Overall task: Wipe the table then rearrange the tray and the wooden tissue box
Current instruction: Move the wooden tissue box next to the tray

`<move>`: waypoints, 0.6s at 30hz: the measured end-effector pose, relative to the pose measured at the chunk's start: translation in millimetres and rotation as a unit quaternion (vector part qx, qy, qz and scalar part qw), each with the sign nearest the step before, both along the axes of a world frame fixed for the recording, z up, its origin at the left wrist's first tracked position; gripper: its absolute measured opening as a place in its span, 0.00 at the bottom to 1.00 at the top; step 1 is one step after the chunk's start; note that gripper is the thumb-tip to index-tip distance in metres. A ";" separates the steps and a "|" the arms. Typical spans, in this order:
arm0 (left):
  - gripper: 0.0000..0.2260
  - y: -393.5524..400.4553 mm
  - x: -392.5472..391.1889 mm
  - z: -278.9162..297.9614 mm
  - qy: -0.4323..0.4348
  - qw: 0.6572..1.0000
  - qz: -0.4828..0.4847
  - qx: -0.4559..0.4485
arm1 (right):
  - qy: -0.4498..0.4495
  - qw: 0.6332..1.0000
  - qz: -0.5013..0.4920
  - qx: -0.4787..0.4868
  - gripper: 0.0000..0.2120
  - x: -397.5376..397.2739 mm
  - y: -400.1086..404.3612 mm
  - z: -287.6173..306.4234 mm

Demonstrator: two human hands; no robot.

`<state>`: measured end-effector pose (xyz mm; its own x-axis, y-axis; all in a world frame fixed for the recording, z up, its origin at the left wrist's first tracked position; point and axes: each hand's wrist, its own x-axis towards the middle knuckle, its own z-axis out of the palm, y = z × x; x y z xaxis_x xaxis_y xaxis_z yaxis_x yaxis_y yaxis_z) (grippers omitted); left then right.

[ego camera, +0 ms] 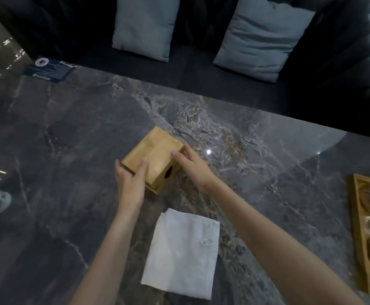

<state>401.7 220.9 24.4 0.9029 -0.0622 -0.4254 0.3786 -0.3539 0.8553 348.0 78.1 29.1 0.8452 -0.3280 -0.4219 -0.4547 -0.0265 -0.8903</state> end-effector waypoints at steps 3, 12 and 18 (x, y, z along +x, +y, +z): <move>0.28 -5.0 -4.0 0.3 0.029 0.997 0.034 -0.057 | -0.001 1.000 -0.007 0.010 0.24 -2.3 4.0 3.0; 0.22 -12.6 -16.6 14.5 -0.019 0.999 0.038 -0.025 | -0.017 0.997 -0.026 -0.066 0.22 -19.0 2.9 18.1; 0.14 -27.8 -42.4 51.9 -0.054 0.995 -0.010 -0.081 | -0.056 0.987 -0.052 -0.139 0.21 -57.8 -14.7 55.8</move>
